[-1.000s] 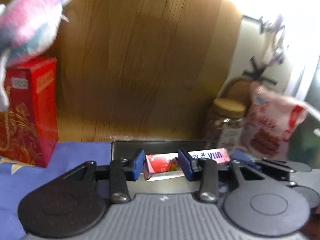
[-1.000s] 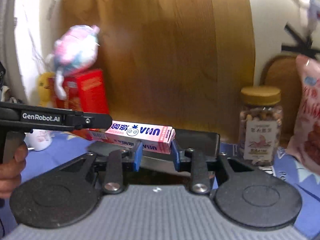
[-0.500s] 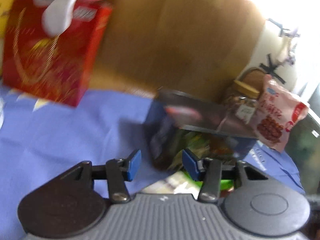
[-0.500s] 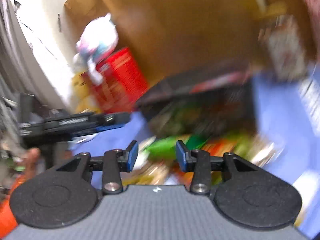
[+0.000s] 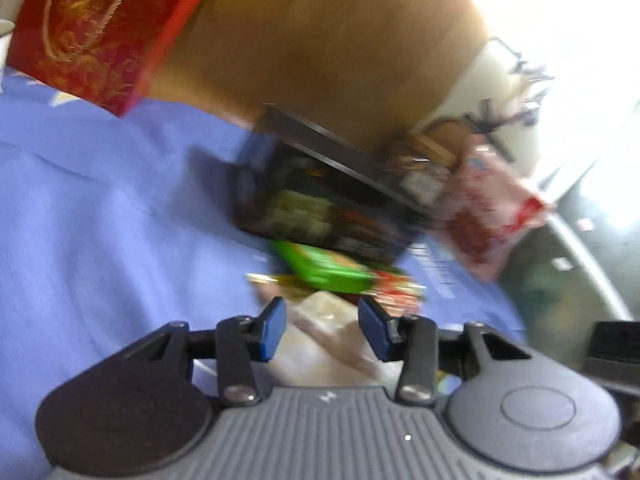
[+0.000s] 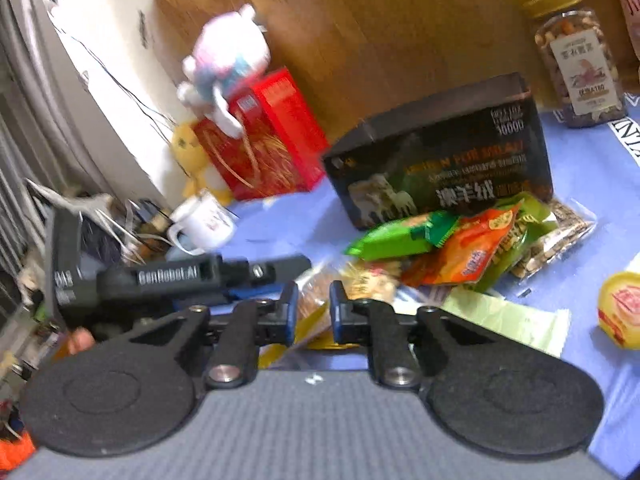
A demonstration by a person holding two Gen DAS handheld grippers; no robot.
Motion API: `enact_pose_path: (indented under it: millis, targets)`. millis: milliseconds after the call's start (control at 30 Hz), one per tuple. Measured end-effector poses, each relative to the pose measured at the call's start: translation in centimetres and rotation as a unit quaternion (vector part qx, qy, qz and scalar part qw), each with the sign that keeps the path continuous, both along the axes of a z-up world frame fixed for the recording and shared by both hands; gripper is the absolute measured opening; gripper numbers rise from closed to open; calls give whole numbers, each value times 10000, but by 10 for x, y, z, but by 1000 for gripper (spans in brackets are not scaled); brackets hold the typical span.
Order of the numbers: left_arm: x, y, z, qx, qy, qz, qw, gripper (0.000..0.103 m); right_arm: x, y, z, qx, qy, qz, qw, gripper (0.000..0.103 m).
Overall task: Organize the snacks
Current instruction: 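Grasp the gold mooncake packet with the left tool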
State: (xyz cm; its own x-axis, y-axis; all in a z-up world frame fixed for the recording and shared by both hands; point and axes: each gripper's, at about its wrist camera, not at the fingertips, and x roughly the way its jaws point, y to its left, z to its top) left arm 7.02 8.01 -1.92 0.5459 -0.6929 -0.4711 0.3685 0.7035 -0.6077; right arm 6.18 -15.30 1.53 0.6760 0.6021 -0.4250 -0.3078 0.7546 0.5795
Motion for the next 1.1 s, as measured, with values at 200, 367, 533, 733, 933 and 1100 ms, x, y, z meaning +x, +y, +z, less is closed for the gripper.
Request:
enact_pose_path:
  millis: [200, 367, 533, 733, 933, 1100]
  targets:
    - [-34, 22, 16, -202, -260, 296, 9990, 40, -6, 19, 23, 369, -296, 101, 9988, 4]
    - [-44, 40, 16, 256, -240, 624, 9974, 47, -12, 20, 14, -76, -365, -127, 9992, 16]
    - [-46, 30, 2, 464, 29, 335, 9984, 50, -31, 15, -16, -727, -270, -360, 9963, 50]
    - [-58, 19, -17, 672, 185, 21, 9976, 40, -28, 23, -53, -851, 363, 96, 9957, 51]
    - [-64, 9, -20, 624, 251, -41, 9977, 34, -31, 21, -48, -811, 272, 3, 9963, 32]
    - [-68, -10, -11, 336, 75, -497, 9982, 41, -60, -2, -27, -591, -20, -495, 9970, 29]
